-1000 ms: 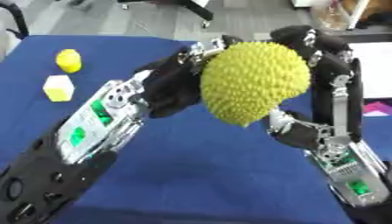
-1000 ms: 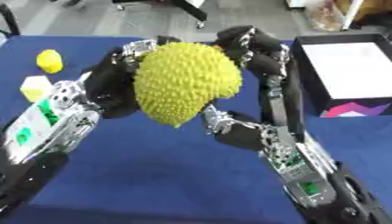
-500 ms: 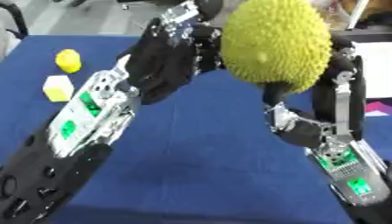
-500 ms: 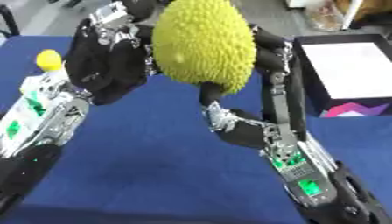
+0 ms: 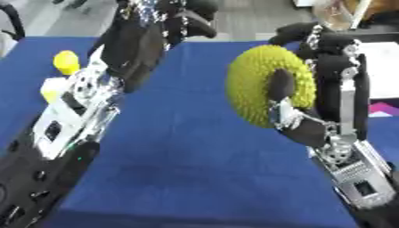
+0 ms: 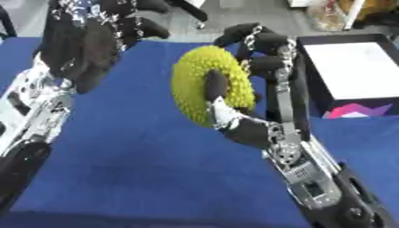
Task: Pick up the objects with one hand, pass them to the other hand, and then place them into the box on the other side of the table.
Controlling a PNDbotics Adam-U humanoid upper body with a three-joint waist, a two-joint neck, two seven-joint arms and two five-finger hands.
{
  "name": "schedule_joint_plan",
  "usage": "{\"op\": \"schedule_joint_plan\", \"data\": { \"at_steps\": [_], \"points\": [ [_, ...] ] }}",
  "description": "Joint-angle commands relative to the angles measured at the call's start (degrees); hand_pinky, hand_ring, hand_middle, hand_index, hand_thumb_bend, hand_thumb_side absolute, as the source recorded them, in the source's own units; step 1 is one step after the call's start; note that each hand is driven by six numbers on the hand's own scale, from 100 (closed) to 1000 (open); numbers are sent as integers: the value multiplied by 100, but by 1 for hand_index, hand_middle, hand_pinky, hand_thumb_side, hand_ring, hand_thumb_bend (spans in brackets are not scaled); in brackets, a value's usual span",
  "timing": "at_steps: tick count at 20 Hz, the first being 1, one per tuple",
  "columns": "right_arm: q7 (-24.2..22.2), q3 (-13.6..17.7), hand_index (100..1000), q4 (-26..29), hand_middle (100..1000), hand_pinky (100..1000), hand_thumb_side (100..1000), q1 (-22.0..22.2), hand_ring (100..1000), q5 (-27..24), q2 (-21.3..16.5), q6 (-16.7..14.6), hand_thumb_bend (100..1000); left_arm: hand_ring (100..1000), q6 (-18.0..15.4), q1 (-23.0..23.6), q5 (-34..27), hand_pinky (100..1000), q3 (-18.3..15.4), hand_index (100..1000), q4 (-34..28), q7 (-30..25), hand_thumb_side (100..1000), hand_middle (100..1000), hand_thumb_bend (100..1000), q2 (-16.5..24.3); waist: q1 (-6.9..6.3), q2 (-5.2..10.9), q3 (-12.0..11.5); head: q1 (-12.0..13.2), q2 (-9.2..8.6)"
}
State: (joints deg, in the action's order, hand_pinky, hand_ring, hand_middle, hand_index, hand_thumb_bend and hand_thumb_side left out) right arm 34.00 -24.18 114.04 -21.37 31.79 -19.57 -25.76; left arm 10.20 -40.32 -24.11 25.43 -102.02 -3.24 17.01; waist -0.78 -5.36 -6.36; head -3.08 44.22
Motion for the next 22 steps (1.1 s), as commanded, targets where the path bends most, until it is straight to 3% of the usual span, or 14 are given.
{"op": "schedule_joint_plan", "data": {
  "at_steps": [1,7,13,17,22],
  "points": [
    [3,127,179,12,350,654,470,-35,588,-136,-70,62,100,664,-38,-28,121,907,-123,909,31,87,1000,744,108,53,16,58,-8,-72,-10],
    [455,424,193,-246,338,665,470,352,614,-605,-696,520,100,656,-290,597,300,904,-611,904,223,521,1000,737,100,300,41,70,-11,-224,-10],
    [962,1188,200,-584,334,670,470,725,620,-1112,-1512,1027,100,649,-590,1230,298,902,-1061,903,249,980,1000,730,100,498,62,60,-50,-339,-10],
    [1172,1705,209,-1011,337,674,470,632,624,-1446,-2053,1360,100,644,-759,1589,424,900,-1272,903,95,1115,1000,724,100,504,51,30,-129,-476,-10],
    [919,2041,227,-1642,352,690,470,281,647,-1850,-2706,1751,100,643,-908,1771,646,898,-1420,904,-192,1096,977,722,100,329,14,-30,-310,-709,-10]
  ]
}}
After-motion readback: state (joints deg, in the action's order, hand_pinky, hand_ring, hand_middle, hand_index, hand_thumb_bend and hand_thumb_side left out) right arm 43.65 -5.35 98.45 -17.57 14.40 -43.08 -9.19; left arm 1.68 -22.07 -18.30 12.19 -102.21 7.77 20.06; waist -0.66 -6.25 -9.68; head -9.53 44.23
